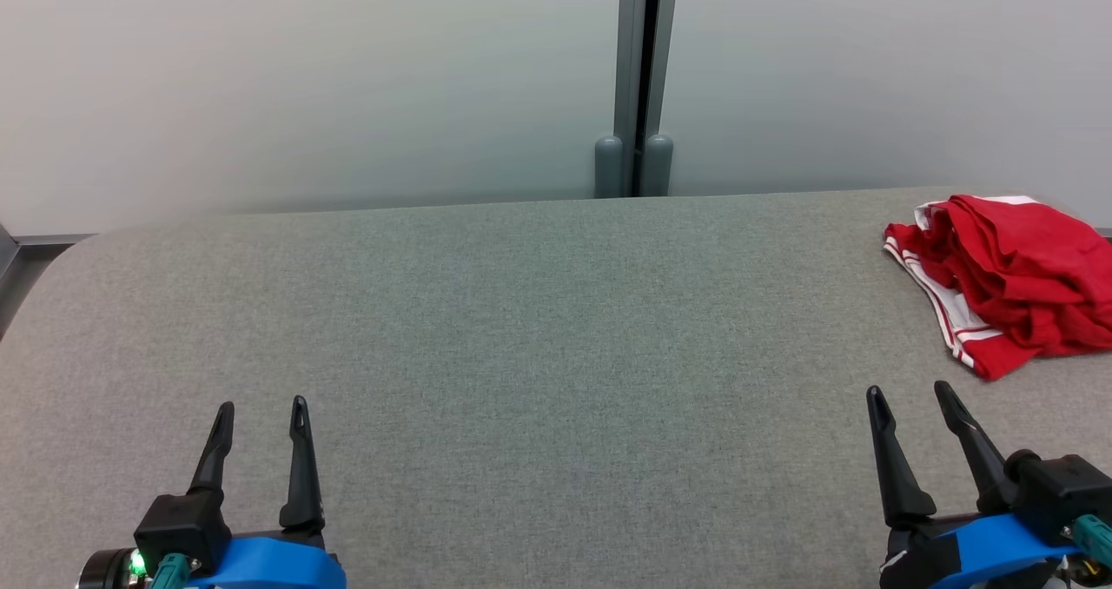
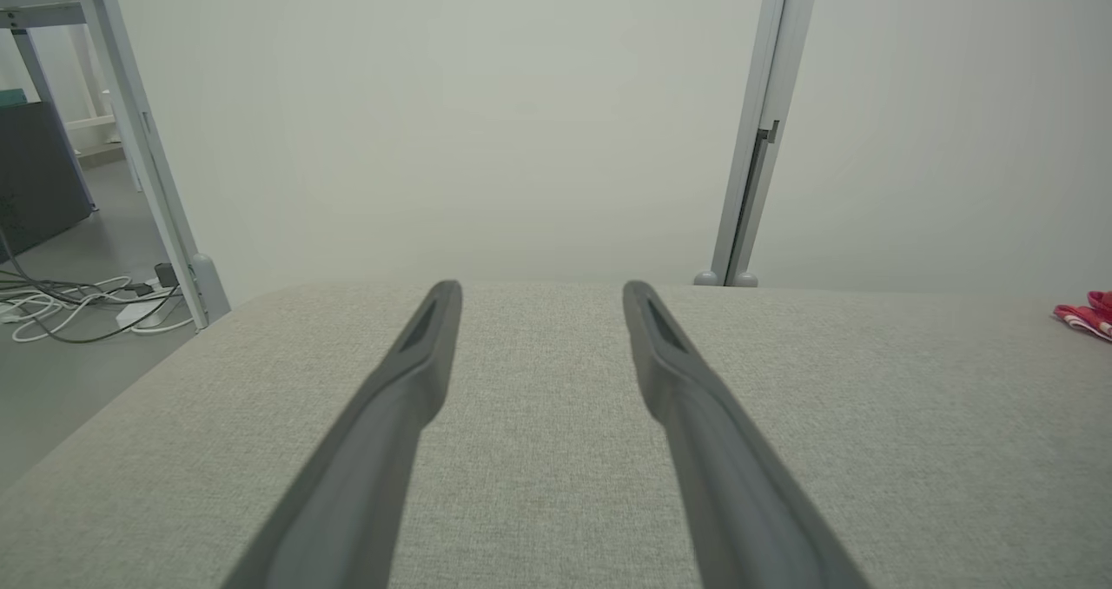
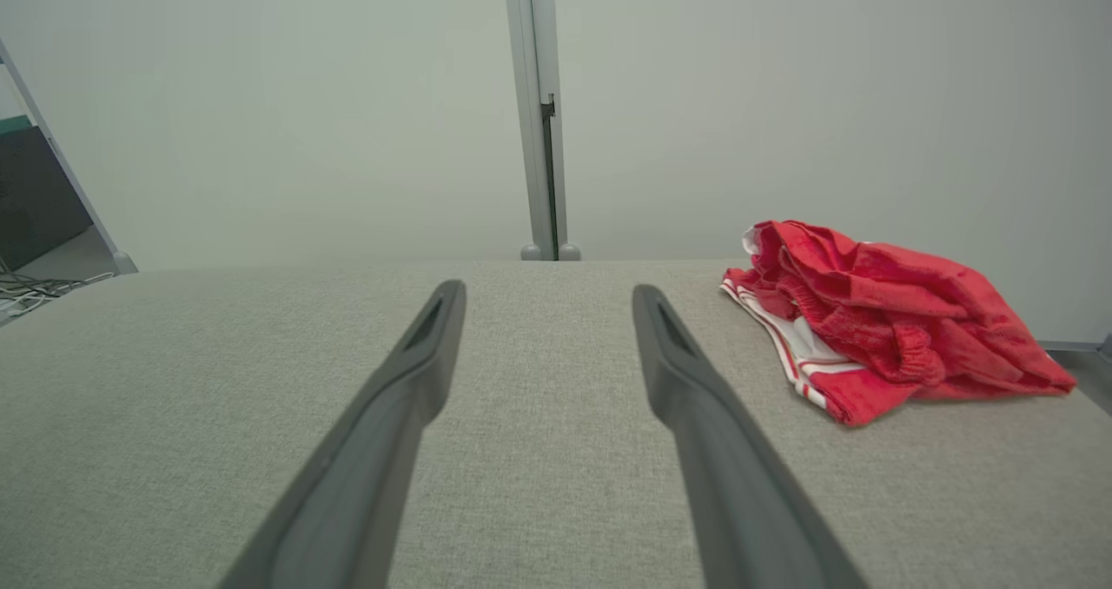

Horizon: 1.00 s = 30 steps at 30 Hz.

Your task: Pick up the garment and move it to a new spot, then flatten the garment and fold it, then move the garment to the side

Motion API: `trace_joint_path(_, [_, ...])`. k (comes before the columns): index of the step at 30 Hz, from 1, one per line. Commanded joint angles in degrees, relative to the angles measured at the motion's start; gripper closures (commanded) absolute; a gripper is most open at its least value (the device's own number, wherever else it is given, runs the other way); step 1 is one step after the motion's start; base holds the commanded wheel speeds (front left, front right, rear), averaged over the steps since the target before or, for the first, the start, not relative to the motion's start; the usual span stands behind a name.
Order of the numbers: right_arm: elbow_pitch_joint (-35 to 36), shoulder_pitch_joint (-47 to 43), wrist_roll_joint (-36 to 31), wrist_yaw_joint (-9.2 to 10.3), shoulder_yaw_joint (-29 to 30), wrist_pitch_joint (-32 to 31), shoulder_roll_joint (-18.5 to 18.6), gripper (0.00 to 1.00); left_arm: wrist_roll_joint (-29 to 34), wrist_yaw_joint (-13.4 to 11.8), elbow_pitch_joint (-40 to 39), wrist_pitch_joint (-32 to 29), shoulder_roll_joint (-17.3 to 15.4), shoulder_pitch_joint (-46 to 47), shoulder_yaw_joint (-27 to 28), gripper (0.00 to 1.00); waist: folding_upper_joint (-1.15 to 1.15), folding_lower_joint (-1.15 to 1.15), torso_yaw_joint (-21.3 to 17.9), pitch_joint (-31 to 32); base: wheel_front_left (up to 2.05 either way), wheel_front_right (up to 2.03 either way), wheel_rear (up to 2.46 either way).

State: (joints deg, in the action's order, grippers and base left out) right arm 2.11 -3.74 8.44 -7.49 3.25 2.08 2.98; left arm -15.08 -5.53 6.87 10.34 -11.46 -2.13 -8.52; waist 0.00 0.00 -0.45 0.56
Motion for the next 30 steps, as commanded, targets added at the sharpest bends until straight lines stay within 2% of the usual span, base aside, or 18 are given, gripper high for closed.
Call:
trace_joint_path(1, [-0.24, -0.29, 0.13, -0.01, 0.22, 0.11, -0.12, 0.0, 0.02, -0.21, -0.02, 0.05, -0.25, 0.32, -0.24, 0.0, 0.0, 0.0, 0.04, 0.01, 0.0, 0.0, 0.0])
trace_joint_path(13, [-1.1, -0.12, 0.6, -0.01, 0.69, 0.54, -0.13, 0.0, -0.36, -0.51, -0.28, 0.25, -0.5, 0.07, -0.62, 0.0, 0.0, 0.0, 0.03, 0.03, 0.0, 0.0, 0.0])
trace_joint_path(14, [-1.24, 0.0, 0.41, 0.0, 0.59, 0.06, -0.01, 1.0, -0.27, -0.48, 0.1, 0.07, -0.15, -0.02, -0.72, 1.0, 0.0, 0.0, 0.04, 0.02, 0.0, 0.0, 0.0])
trace_joint_path(19, [-3.82, -0.06, 1.53, 0.0, 0.55, -0.19, -0.12, 1.0, -1.45, -0.31, 2.32, -0.42, 1.0, -0.92, -1.14, 1.0, 0.0, 0.01, 0.05, 0.01, 0.0, 0.0, 0.0])
trace_joint_path(30, [-5.6, 1.53, 13.85, 0.0, 0.99, -1.46, -0.11, 1.0, -12.77, 1.69, 3.06, -2.91, 2.11, 0.62, 1.35, 1.0, 0.0, 0.01, 0.08, -0.06, 0.0, 0.0, 0.0])
